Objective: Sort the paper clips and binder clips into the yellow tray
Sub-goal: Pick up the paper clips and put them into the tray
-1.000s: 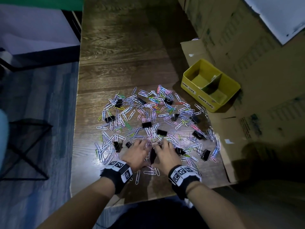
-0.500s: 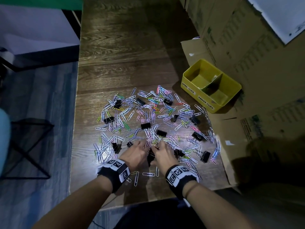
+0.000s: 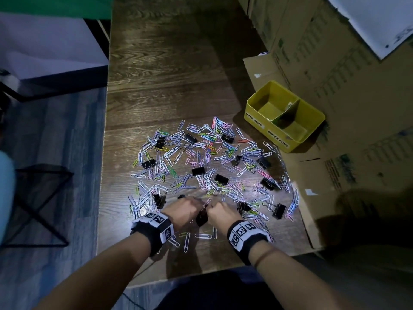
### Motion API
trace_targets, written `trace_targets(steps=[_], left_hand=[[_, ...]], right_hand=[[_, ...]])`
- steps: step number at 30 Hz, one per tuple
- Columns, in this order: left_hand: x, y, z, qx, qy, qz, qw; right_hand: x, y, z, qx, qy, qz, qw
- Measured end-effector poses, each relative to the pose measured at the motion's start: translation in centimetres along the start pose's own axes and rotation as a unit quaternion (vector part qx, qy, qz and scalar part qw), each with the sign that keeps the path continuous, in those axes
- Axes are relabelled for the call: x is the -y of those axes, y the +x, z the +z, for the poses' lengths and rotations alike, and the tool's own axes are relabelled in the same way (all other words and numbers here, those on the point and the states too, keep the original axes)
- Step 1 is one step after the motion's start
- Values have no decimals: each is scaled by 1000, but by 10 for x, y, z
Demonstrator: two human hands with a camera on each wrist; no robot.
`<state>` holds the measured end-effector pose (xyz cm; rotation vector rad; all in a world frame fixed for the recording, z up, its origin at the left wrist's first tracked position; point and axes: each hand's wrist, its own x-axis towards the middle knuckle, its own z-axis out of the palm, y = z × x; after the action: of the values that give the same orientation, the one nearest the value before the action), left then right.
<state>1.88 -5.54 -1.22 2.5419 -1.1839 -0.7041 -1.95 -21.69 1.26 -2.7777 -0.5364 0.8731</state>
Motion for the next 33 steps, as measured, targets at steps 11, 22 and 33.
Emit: trace_targets(steps=[11,22,33], left_hand=[[7,2,-48,-132,-317,-214,914],[-22,134,-188,-203,-510,-154,821],[-25,312,-200,-187,-235,-198,933]], right_hand=[[-39,-9,-21,-99,236,112,960],[-127,-48,-149,-392,458,149,783],[-232,25,-215,-381,421,205,797]])
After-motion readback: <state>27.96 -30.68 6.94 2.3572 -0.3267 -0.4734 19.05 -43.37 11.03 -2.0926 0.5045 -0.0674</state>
